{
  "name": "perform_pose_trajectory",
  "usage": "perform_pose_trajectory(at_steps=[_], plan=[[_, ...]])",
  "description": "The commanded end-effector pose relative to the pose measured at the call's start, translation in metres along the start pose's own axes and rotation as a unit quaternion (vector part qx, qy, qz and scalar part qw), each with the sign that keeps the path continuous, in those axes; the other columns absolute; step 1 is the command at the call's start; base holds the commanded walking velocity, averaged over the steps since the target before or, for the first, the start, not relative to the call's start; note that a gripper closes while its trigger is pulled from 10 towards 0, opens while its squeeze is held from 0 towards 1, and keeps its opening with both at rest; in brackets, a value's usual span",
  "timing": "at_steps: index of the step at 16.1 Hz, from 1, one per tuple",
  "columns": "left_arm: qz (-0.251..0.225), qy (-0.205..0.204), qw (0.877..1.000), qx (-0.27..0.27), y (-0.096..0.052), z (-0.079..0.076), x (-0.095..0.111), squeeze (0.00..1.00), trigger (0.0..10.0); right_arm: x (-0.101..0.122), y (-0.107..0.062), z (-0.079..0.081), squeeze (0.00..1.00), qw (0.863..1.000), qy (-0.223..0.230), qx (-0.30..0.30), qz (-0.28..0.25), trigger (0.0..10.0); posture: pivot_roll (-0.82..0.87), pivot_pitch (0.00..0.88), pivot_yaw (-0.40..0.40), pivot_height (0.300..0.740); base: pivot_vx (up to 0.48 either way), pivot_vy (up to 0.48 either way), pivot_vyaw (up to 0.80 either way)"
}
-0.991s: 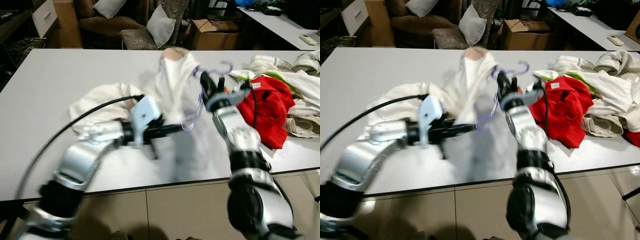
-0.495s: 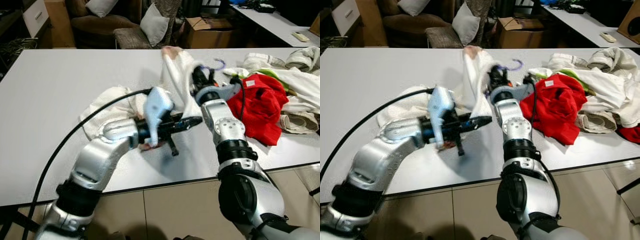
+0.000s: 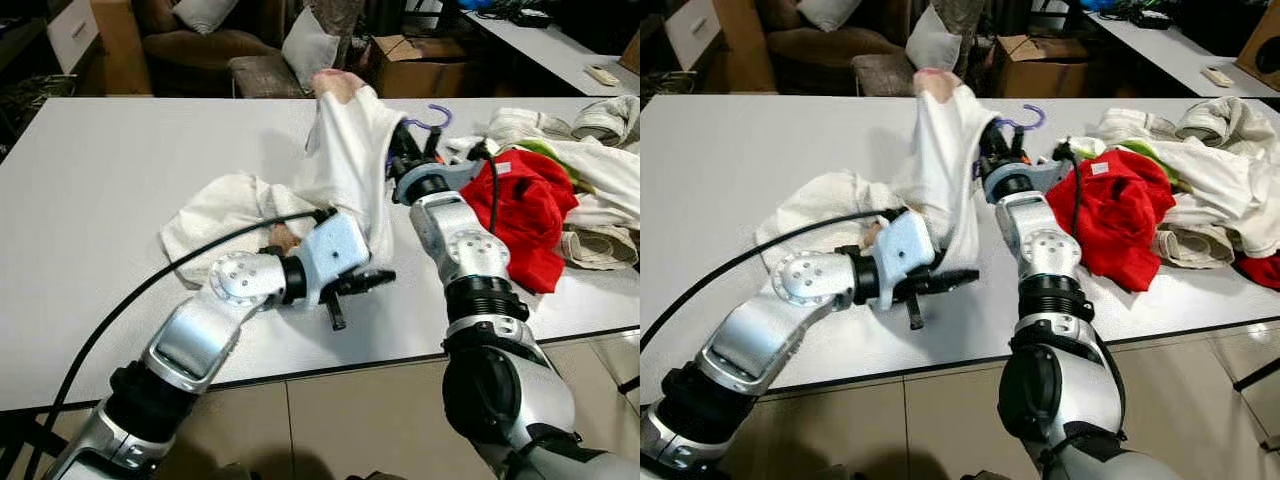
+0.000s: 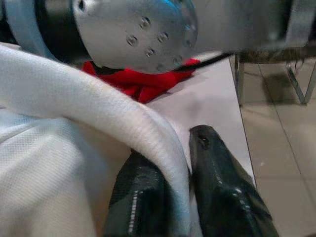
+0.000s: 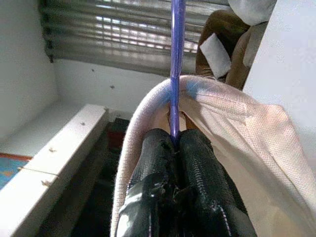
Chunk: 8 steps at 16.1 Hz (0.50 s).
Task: Hang hanger
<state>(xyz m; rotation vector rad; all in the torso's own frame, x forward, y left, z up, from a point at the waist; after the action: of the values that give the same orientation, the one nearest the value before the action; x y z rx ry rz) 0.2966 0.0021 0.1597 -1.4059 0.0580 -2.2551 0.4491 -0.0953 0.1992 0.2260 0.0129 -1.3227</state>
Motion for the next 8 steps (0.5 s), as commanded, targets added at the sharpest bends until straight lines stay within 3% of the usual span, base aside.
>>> perform_pose_trajectory(at_steps=[1, 3, 6, 8], plan=[[0.01, 0.021, 1.0, 0.009, 0.002, 0.004, 0.0, 1.0, 10.0, 0.009, 0.001, 0.019, 0.0, 0.999, 0.009, 0.033, -0.011, 10.0, -0.07, 0.0, -0.074, 0.74, 0.0, 0.0, 0.0], [0.009, 0.029, 0.999, 0.034, 0.002, 0.012, 0.002, 1.0, 10.0, 0.012, 0.001, 0.021, 0.0, 0.999, 0.012, 0.039, -0.012, 10.0, -0.06, 0.0, -0.073, 0.74, 0.0, 0.0, 0.0], [-0.035, -0.004, 0.999, -0.008, 0.001, -0.005, 0.016, 1.0, 10.0, 0.02, 0.001, 0.026, 0.0, 0.999, 0.013, 0.045, -0.02, 10.0, -0.06, 0.0, -0.073, 0.74, 0.0, 0.0, 0.0], [0.005, -0.012, 1.0, -0.026, -0.004, -0.012, -0.006, 1.0, 10.0, 0.025, 0.001, 0.031, 0.0, 0.998, 0.008, 0.051, -0.023, 10.0, -0.06, 0.0, -0.068, 0.74, 0.0, 0.0, 0.0]])
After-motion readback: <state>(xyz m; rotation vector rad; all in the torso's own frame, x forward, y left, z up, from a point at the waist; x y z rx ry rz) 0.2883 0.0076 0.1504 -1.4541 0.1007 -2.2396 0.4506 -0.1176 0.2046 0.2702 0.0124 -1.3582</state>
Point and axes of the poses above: a point about 5 cm out from each wrist's last joint towards the gripper, its own y axis pointing out of the wrist towards the gripper, its own x axis along the axis of the wrist's last joint, z = x × y, the point moved 6 cm from there along y, pointing out of the wrist towards the gripper, and after that the axes turned 10 degrees about y, right-handed, at the moved point
